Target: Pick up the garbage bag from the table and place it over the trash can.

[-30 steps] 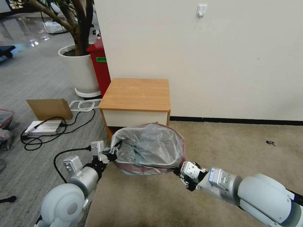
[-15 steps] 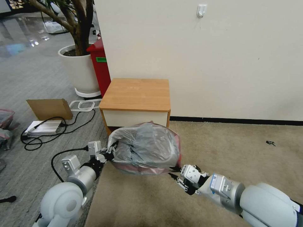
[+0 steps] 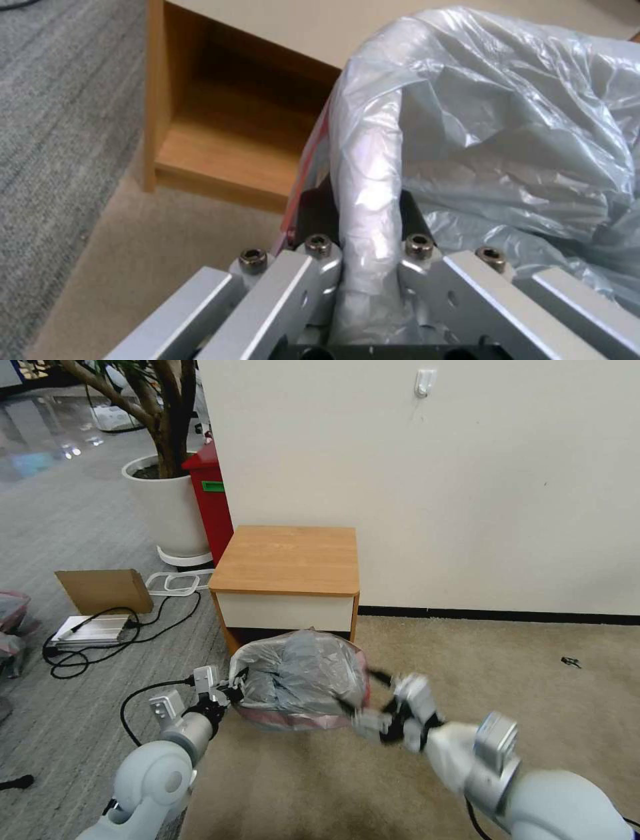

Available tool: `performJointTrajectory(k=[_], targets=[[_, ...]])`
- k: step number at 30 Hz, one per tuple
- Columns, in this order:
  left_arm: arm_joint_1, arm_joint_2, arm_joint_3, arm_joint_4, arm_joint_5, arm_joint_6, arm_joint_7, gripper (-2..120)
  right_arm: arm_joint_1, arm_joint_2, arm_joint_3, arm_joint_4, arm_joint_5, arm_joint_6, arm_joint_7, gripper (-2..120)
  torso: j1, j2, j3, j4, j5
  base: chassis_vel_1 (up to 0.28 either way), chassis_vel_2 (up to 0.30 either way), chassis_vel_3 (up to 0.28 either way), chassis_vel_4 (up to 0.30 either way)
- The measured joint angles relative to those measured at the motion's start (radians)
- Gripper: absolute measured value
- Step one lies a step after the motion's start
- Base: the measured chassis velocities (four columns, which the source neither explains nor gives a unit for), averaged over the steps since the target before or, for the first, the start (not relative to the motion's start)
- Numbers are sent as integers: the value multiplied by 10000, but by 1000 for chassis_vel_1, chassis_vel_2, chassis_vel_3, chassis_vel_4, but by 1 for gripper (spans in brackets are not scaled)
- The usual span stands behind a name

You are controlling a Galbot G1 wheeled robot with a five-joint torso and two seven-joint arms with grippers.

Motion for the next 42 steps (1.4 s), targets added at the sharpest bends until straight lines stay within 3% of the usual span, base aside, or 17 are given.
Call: performJointTrajectory(k=[1, 3, 4, 5, 7, 8, 11, 17, 21, 27, 42], targets=[[0, 0, 0, 0, 0, 0, 0, 5, 0, 0, 0, 0, 0, 0, 0, 90, 0, 0, 0, 0, 0, 0, 0, 0, 0], [121, -20, 1, -123, -98, -10, -6, 5, 168, 1031, -33, -474, 471, 486, 815, 98, 0, 0, 0, 0, -3, 0, 0, 0, 0], [256, -4, 8, -272, -220, -46, -6, 5, 184, 2171, -207, -915, 811, 1078, 1601, 100, 0, 0, 0, 1, -5, 0, 0, 0, 0], [256, -4, 8, -272, -220, -46, -6, 5, 184, 2171, -207, -915, 811, 1078, 1601, 100, 0, 0, 0, 1, -5, 0, 0, 0, 0], [325, 18, 30, -426, -266, -146, -5, 5, -44, 3324, -390, -1340, 901, 1689, 2024, 99, 0, 0, 0, 2, -4, 0, 0, 0, 0], [325, 18, 30, -426, -266, -146, -5, 5, -44, 3324, -390, -1340, 901, 1689, 2024, 99, 0, 0, 0, 2, -4, 0, 0, 0, 0], [310, 29, 64, -556, -315, -168, -5, 5, -464, 4280, -476, -1497, 1138, 2141, 2082, 96, 0, 0, 0, 0, -3, 0, 0, 0, 0], [195, 63, 157, -621, -319, -168, -29, 5, -852, 4639, -646, -1541, 1321, 2533, 2065, 93, 0, 0, -1, -1, -5, 0, 0, 0, 0], [191, 51, 190, -676, -322, -164, -49, 5, -928, 4753, -678, -1616, 1295, 2807, 2040, 84, 0, 0, 0, 0, -2, 0, 0, 0, 0], [191, 20, 203, -688, -329, -149, -82, 5, -1164, 4850, -742, -1651, 1207, 3030, 1952, 57, 0, 0, 0, 0, -2, 0, 0, 0, 0], [159, 68, 228, -727, -383, -136, -240, 5, -1410, 5170, -936, -1746, 909, 3345, 1872, 7, 0, 0, 0, 0, -2, 0, 0, 0, 0]])
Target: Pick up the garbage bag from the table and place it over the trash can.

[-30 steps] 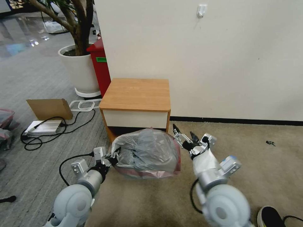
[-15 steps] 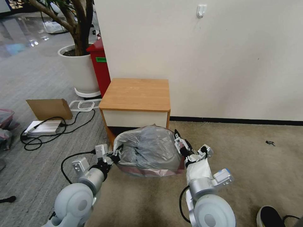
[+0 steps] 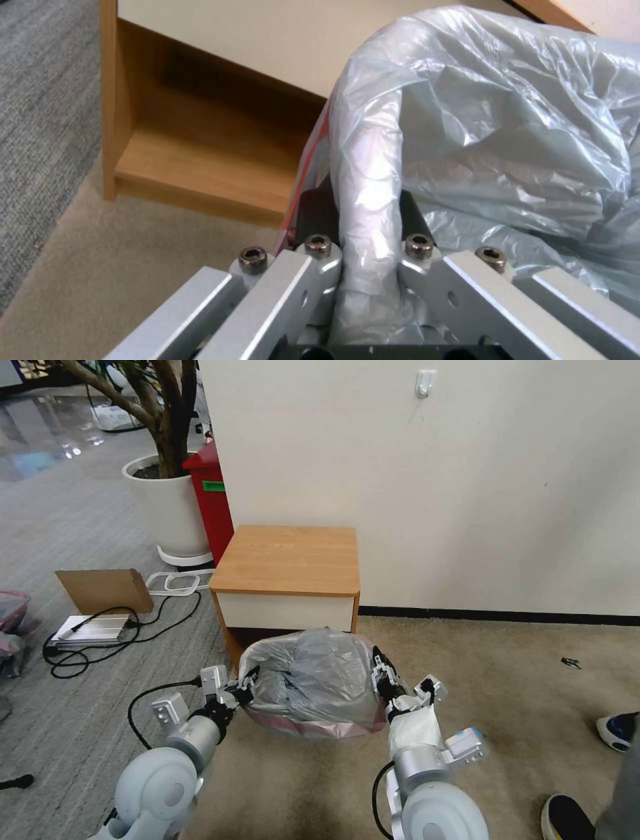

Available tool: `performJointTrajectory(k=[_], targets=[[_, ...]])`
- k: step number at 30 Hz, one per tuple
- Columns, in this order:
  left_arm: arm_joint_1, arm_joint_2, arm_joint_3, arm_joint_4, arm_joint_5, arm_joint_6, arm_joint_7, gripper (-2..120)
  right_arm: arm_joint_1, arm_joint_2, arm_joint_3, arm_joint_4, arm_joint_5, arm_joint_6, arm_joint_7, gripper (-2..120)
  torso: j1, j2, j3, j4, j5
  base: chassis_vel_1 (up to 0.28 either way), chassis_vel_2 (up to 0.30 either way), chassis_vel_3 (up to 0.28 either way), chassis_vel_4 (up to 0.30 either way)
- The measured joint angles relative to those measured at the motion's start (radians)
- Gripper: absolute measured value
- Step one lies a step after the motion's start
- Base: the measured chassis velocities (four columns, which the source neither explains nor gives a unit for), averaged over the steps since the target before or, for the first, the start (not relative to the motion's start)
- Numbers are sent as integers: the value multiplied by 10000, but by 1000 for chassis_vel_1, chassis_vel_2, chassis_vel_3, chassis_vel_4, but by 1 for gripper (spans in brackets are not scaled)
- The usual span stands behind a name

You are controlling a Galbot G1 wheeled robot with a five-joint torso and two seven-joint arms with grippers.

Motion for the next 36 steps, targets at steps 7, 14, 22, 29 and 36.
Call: performJointTrajectory(k=[7, 14, 22, 29, 36], targets=[[28, -67, 62, -24, -2, 4, 0, 5, 99, 190, 164, -3, 15, 41, -20, 0, 0, 0, 0, 0, 0, 0, 0, 0, 0], [86, -94, 20, -189, -324, 37, 0, 5, 349, 184, 475, -327, 45, -10, 57, 0, 0, 0, 0, 0, 1, 0, 0, 0, 0], [268, -168, -279, -570, -1121, 151, 23, 5, 635, -200, 731, -1207, 58, -41, 69, 0, 0, 0, 1, -1, 2, 0, 0, 0, 0], [369, -206, -407, -745, -1331, 180, 35, 5, 716, -294, 778, -1926, -23, 112, -104, 0, 0, 0, 0, -1, 1, 0, 0, 0, 0], [438, -247, -419, -777, -1327, 203, 52, 5, 615, -368, 787, -1978, -454, 359, -382, 0, -1, 0, 0, 0, 2, 0, 0, 0, 0]])
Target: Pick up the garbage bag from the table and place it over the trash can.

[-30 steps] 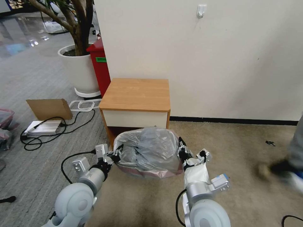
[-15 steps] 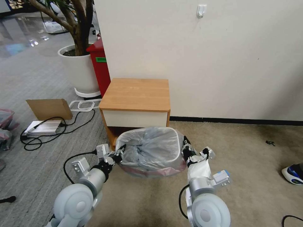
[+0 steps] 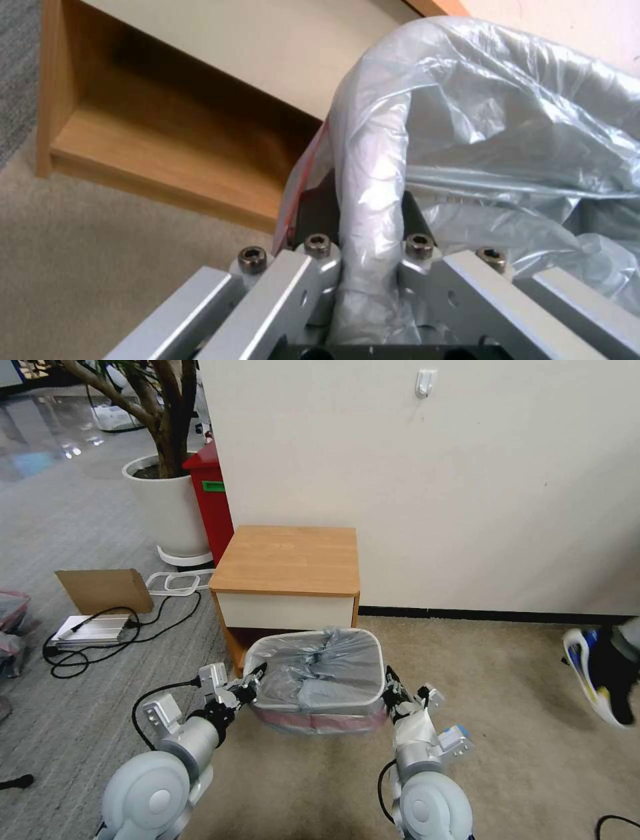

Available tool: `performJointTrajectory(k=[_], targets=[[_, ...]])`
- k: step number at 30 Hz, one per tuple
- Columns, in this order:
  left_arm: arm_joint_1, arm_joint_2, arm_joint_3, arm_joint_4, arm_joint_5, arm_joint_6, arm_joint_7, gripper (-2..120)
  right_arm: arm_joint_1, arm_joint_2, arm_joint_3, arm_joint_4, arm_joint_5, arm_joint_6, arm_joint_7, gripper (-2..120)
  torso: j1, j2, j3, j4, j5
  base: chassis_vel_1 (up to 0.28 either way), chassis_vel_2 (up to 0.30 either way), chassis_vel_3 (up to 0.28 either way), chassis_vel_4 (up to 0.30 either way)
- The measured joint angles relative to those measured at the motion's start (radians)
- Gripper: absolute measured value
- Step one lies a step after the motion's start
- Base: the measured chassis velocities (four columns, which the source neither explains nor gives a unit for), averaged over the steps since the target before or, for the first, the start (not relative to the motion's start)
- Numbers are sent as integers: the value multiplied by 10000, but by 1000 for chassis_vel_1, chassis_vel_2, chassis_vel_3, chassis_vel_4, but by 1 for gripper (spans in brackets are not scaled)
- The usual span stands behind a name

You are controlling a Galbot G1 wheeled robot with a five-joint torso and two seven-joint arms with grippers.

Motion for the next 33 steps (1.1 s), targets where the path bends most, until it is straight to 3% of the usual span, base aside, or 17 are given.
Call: performJointTrajectory(k=[2, 12, 15, 16, 20, 22, 24, 25, 26, 28, 33], targets=[[-36, 7, -3, 123, 24, 19, 4, 5, -160, -56, -17, 333, 0, 1, -18, 0, 0, 0, 1, 0, -1, 0, 0, 0, 0], [-513, 378, 69, 1355, 1071, 59, -2, 5, -954, -1672, 127, 2338, -143, 66, -66, 36, 1, 0, 0, -3, 0, 0, 0, 0, 0], [-847, 244, 314, 1552, 2501, 91, 47, 5, -418, -2683, -12, 3239, -367, -893, -422, 48, 1, 0, 0, -3, -2, 0, 0, 0, 0], [-847, 244, 314, 1552, 2501, 91, 47, 5, -418, -2683, -12, 3239, -367, -893, -422, 48, 1, 0, 0, -3, -2, 0, 0, 0, 0], [-1029, 196, 806, 1254, 4478, 99, 419, 5, 1778, -4248, -993, 3463, -871, -3281, -1669, 68, 0, 0, 1, 3, 1, 0, 0, 0, 0], [-1020, 200, 854, 1196, 4721, 98, 464, 5, 2053, -4449, -1209, 3406, -1068, -3544, -1847, 68, 0, 0, 1, 3, -1, 0, 0, 0, 0], [-940, 204, 952, 1008, 5465, 44, 633, 5, 2745, -4984, -1879, 3213, -1683, -4180, -2253, 63, 0, 0, 1, 1, 1, 0, 0, 0, 0], [-821, 170, 1004, 830, 6053, -10, 798, 5, 3439, -5520, -2673, 3035, -2234, -4693, -2488, 53, 0, 0, 0, 0, 1, 0, 0, 0, 0], [-821, 170, 1004, 830, 6053, -10, 798, 5, 3439, -5520, -2673, 3035, -2234, -4693, -2488, 53, 0, 0, 0, 0, 1, 0, 0, 0, 0], [-664, 76, 1063, 667, 6750, -135, 1032, 5, 4502, -5993, -3871, 2744, -2453, -5226, -2631, 44, 0, 0, 1, -1, -1, 0, 0, 0, 0], [-484, -59, 1166, 474, 7959, -425, 1547, 5, 6163, -6026, -5304, 1953, -2547, -5729, -2486, 28, 0, -1, 2, 1, -2, 0, 0, 0, 0]])
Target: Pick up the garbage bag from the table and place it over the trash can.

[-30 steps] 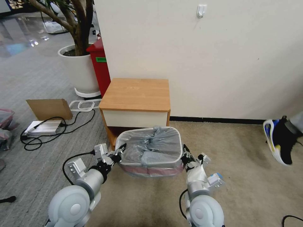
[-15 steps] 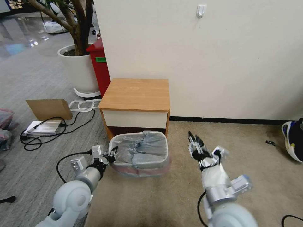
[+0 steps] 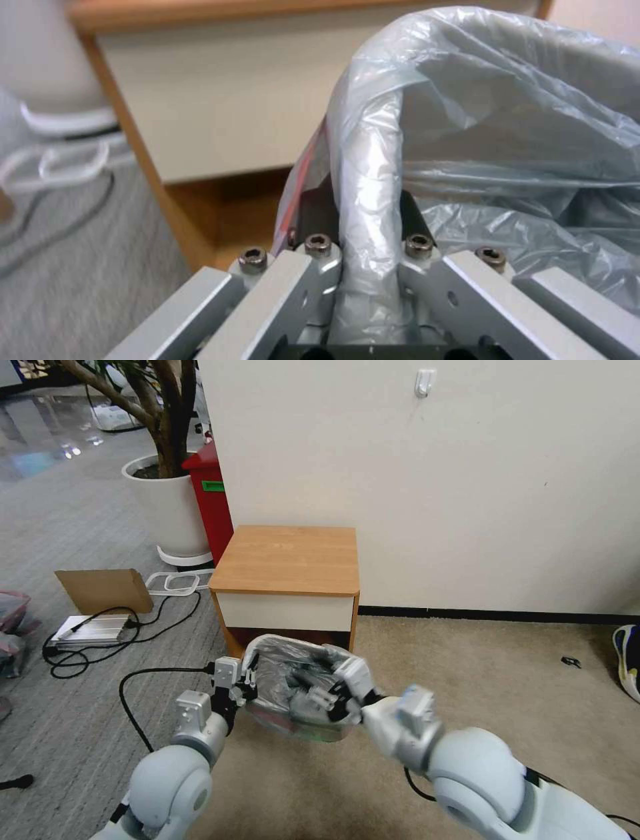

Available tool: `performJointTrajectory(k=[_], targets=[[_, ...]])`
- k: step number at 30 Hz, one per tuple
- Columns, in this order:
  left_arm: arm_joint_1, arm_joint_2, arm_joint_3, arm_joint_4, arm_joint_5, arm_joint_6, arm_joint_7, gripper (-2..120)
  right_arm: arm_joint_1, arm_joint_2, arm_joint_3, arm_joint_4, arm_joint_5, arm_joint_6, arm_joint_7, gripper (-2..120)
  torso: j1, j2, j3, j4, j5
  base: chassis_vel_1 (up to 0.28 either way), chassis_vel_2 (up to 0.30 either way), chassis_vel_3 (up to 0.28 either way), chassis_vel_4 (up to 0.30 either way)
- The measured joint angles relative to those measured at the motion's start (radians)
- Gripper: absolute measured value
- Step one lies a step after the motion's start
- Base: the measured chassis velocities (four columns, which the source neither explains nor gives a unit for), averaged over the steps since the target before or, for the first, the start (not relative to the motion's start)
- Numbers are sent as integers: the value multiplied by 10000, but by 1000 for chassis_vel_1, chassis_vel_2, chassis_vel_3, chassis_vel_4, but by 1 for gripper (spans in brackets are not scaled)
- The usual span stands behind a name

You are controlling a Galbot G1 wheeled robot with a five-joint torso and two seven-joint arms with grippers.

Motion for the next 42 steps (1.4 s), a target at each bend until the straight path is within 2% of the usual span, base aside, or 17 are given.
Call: performJointTrajectory(k=[2, 4, 7, 13, 27, 42], targets=[[55, -80, 64, -206, 547, -82, 243, 5, 652, 291, -454, -471, -111, -268, 111, 18, 0, 1, 0, 0, 0, 0, 0, 0, 0], [69, -106, 95, -291, 684, -97, 305, 5, 818, 412, -589, -646, -213, -341, 144, 14, 0, 1, 0, -1, 0, 0, 0, 0, 0], [138, -139, 131, -489, 961, -128, 412, 5, 1209, 680, -992, -1097, -641, -688, 214, 0, 0, 0, 0, -2, 1, 0, 0, 0, 0], [438, -160, 64, -842, 1214, -191, 578, 5, 1754, 824, -1581, -1435, -967, -1549, 463, 0, 0, 1, -1, -2, 0, 0, 0, 0, 0], [714, -239, 97, -1141, 1218, -204, 638, 5, 2072, 963, -1901, -2527, -1574, -1618, 822, 0, 0, 1, -1, -2, 0, 0, 0, 0, 0], [-21, -211, 559, -960, 936, 144, 646, 5, 2945, 779, -2846, -3203, -2081, -1593, 818, 0, 0, 0, -1, -3, 0, 0, 0, 0, 0]])
